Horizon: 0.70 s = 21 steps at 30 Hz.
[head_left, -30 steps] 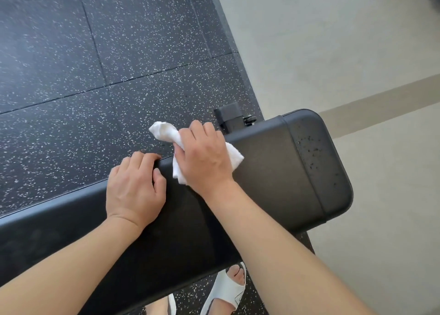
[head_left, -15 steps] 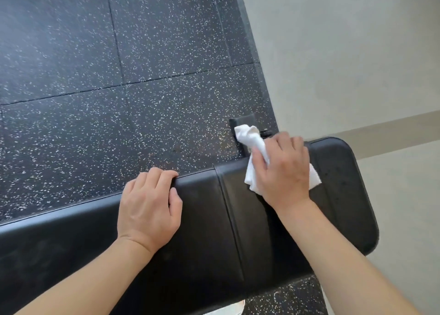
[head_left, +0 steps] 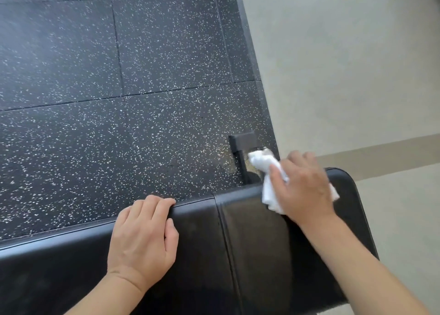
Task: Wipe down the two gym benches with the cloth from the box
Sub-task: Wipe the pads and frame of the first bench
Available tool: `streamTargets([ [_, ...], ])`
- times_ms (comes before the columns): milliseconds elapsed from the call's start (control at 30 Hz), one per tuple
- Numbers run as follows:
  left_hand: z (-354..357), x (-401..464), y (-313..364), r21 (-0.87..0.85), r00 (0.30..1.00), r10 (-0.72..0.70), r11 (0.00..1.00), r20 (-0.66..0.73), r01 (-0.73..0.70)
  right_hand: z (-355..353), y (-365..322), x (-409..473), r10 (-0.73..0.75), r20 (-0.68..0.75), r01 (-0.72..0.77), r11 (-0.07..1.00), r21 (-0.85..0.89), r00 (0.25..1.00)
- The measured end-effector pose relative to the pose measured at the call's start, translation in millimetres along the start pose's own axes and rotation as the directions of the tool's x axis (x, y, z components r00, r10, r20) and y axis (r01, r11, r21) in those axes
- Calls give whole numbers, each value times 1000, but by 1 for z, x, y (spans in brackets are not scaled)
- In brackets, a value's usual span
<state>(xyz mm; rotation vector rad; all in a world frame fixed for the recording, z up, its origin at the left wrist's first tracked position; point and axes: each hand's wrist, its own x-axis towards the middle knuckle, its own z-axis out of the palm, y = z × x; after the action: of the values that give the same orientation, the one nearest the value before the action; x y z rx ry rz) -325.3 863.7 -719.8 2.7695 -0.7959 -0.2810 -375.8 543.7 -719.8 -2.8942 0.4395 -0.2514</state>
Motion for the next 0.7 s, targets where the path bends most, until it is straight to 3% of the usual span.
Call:
streamTargets([
  [100, 1, 1, -2, -3, 1000, 6, 1000, 5, -6, 2, -3, 0, 93, 8, -92, 995, -47, 996],
  [367, 1, 1, 0, 2, 1000, 14, 1000, 12, -14, 42, -154, -1, -128, 111, 116, 987, 113, 986],
  [533, 2, -1, 1, 34, 1000, 15, 999, -15, -14, 27, -113, -7, -86, -16, 88, 979, 183, 996],
  [700, 4, -1, 2, 48, 1000, 2, 999, -29, 0, 6, -45, -38, 122, -114, -114, 991, 74, 986],
])
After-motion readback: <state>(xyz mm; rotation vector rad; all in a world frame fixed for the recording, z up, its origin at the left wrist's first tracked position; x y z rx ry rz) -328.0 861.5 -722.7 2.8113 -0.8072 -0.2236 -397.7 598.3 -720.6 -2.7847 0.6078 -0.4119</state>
